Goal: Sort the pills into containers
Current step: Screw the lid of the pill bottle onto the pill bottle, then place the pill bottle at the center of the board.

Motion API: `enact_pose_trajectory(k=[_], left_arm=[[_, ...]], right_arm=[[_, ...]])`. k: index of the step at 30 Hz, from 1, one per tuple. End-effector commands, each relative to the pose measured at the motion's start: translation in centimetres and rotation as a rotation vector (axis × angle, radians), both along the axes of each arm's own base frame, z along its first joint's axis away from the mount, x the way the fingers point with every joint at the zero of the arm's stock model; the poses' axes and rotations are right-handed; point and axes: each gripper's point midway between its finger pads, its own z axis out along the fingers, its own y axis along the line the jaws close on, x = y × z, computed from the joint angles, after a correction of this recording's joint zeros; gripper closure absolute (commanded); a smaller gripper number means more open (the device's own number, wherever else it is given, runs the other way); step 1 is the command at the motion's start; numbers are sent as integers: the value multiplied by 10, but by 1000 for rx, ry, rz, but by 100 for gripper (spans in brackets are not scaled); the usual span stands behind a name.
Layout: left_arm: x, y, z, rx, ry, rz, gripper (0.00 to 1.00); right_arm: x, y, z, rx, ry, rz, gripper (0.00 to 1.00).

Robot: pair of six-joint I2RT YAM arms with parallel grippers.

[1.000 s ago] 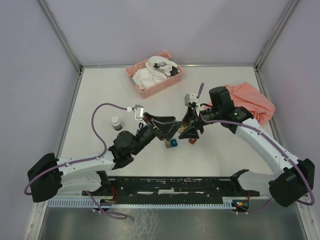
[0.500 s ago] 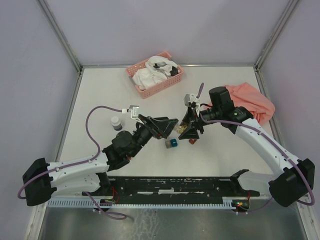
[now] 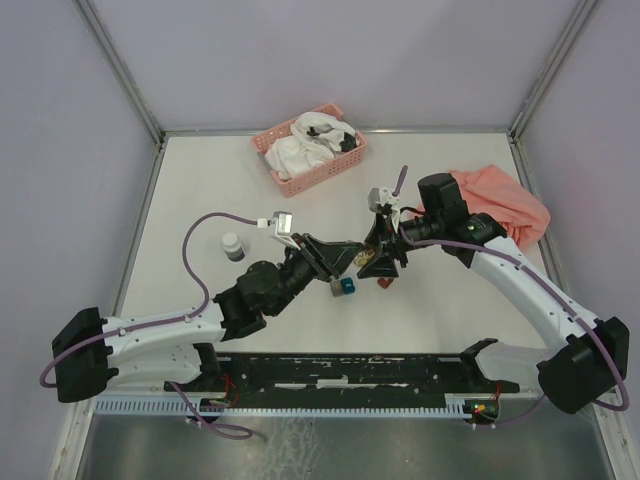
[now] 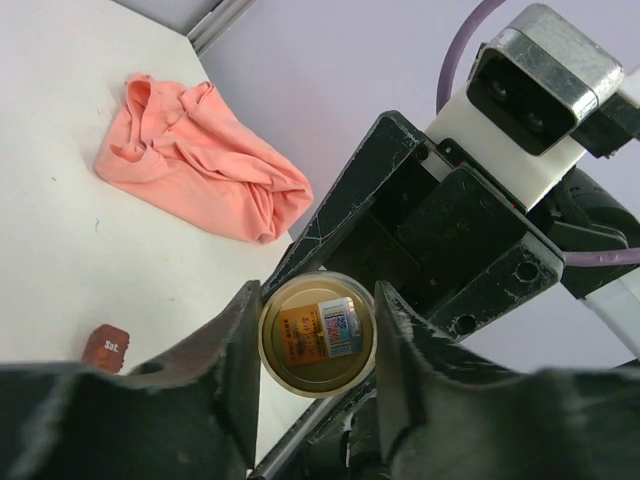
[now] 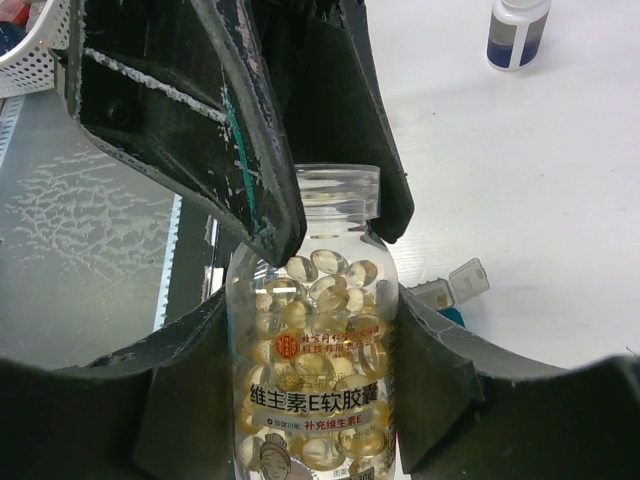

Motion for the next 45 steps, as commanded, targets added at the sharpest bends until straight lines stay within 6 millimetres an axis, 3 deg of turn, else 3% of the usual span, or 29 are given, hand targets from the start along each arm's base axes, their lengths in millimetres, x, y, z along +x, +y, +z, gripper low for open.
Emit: enact_pose_trajectory(k=[1, 3, 5, 13, 19, 25, 30, 35, 41, 45], left_arm=[[1, -3, 25, -80, 5, 1, 69], [1, -3, 25, -78, 8, 1, 83], [1, -3, 23, -73, 7, 4, 95], [12, 17, 8, -19, -1, 109, 97], [33, 53, -21, 154, 16, 276, 97], [65, 114, -54, 479, 29, 497, 97], [102, 158, -81, 730, 98, 625, 97], [150, 190, -97, 797, 153, 713, 97], [226, 239, -121, 848, 265, 837, 97], [270, 258, -130, 886, 314, 901, 97]], right_arm=[[4, 2, 13, 26, -38, 0, 98], [4, 2, 13, 24, -41, -3, 94], [4, 1, 12, 22, -42, -3, 81], [6, 0, 12, 13, -54, -17, 0], [7, -3, 12, -5, -84, -26, 1], [8, -4, 12, -12, -102, -31, 1], [11, -5, 8, -27, -106, -43, 1], [15, -6, 6, -37, -115, -56, 1], [15, -6, 4, -38, -107, -54, 1], [14, -6, 4, -39, -107, -52, 1]])
